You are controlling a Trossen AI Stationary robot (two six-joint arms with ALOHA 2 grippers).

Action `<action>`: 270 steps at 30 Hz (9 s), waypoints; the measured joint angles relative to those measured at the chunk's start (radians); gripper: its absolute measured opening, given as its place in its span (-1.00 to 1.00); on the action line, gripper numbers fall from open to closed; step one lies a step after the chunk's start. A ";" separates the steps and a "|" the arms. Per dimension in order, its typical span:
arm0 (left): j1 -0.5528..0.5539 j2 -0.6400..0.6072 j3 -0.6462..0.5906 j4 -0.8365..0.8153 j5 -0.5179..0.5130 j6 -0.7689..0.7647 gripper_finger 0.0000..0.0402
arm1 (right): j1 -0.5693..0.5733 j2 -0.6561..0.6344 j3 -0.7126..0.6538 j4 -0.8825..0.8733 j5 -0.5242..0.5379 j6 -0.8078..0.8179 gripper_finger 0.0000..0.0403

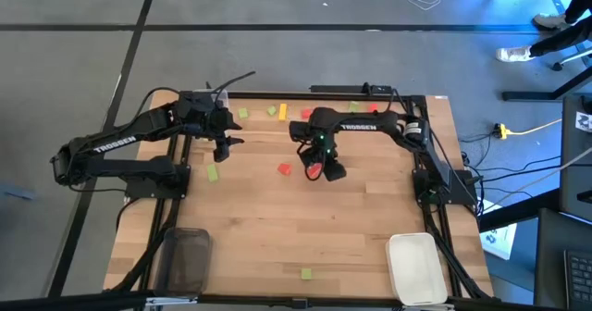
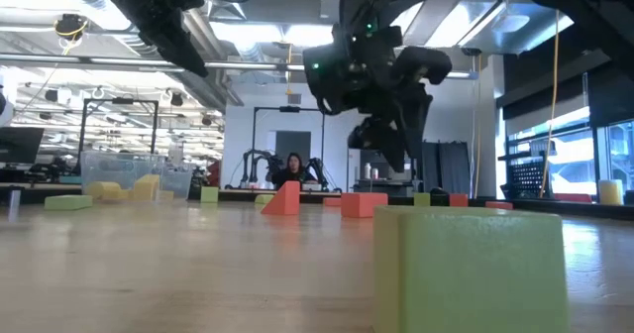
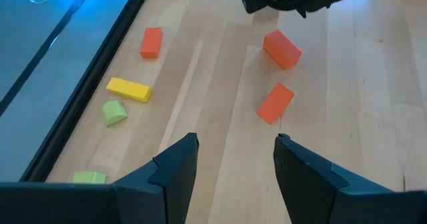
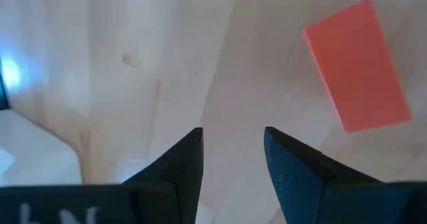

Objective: Sort & place blocks by color
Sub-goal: Put the orange block into the white bin

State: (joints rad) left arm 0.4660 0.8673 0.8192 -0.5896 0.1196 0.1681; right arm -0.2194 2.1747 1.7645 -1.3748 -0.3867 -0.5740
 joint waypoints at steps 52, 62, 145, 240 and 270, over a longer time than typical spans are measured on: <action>0.000 0.000 0.000 0.023 0.001 -0.027 -0.08 | 0.068 0.000 0.202 0.130 0.262 0.170 -0.32; 0.000 0.000 0.000 0.023 0.001 -0.029 -0.08 | 0.068 0.000 0.165 0.145 0.260 0.087 -0.01; 0.000 0.000 0.000 0.023 0.001 -0.055 -0.08 | 0.063 0.091 0.248 -0.153 0.263 0.124 -0.35; -0.002 0.003 0.000 0.497 0.152 -0.054 -0.08 | 0.902 -0.906 -1.144 0.730 -0.206 1.672 0.16; 0.022 0.168 0.000 0.464 0.385 0.131 -0.08 | 0.779 -0.915 -0.281 0.099 0.758 1.551 0.16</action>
State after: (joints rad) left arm 0.4883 1.0348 0.8192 -0.1253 0.5047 0.2990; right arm 0.5594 1.2598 1.4831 -1.2755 0.3709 0.9774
